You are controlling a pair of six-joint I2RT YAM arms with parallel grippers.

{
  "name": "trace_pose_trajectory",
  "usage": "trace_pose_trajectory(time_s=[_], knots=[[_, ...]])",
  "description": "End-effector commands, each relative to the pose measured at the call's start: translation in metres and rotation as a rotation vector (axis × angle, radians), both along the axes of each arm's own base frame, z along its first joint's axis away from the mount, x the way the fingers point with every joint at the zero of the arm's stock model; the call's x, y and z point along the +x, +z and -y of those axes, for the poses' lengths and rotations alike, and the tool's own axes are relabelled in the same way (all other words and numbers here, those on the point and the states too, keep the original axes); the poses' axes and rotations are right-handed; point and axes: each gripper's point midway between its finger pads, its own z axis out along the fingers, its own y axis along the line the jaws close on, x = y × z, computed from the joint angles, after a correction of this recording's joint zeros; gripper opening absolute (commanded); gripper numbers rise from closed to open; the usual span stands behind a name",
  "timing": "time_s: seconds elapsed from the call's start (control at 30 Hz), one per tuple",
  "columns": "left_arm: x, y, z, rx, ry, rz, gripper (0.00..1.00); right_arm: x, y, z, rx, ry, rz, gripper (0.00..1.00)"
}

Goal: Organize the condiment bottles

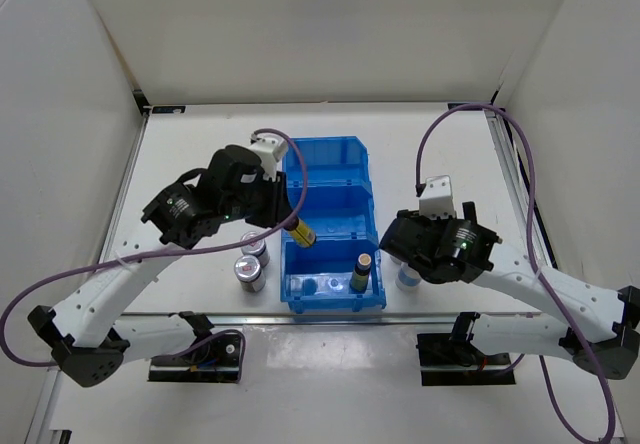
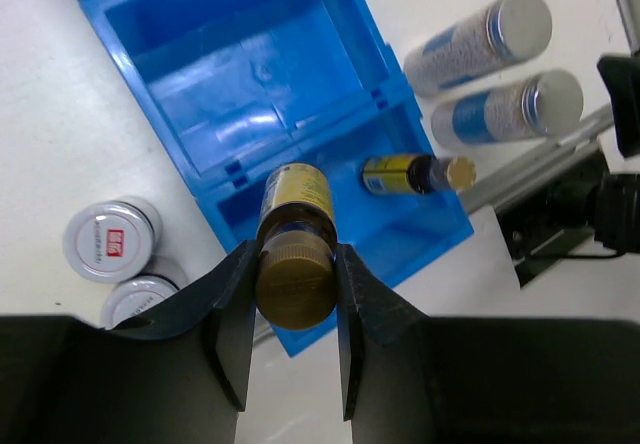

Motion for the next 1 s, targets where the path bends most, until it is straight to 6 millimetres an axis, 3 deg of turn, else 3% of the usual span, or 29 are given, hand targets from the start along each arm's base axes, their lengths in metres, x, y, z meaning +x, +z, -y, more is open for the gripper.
trace_pose_trajectory(time_s=[0.0, 0.23, 0.53, 0.77, 0.87, 0.9, 0.97], knots=[[-0.016, 0.007, 0.014, -0.073, -0.044, 0.001, 0.11, 0.0, 0.0, 0.008, -0.079, -0.006, 0.001, 1.0], [-0.023, -0.025, 0.021, 0.001, -0.057, -0.039, 0.11, 0.0, -0.002, 0.006, -0.084, -0.003, -0.011, 1.0], [-0.001, -0.104, 0.027, 0.136, 0.044, -0.095, 0.11, 0.001, -0.005, 0.003, -0.092, -0.003, -0.015, 1.0], [0.009, -0.134, 0.03, 0.195, 0.095, -0.135, 0.13, -0.001, 0.002, 0.009, -0.041, -0.004, 0.01, 1.0], [0.009, -0.134, 0.038, 0.195, 0.079, -0.142, 0.29, -0.003, 0.003, 0.01, -0.033, 0.003, 0.005, 1.0], [0.01, -0.138, 0.039, 0.205, 0.079, -0.149, 0.52, -0.003, 0.004, 0.011, -0.024, 0.003, 0.009, 1.0], [0.007, -0.138, 0.041, 0.201, 0.077, -0.153, 0.79, -0.004, 0.005, 0.012, -0.013, 0.003, 0.015, 1.0]])
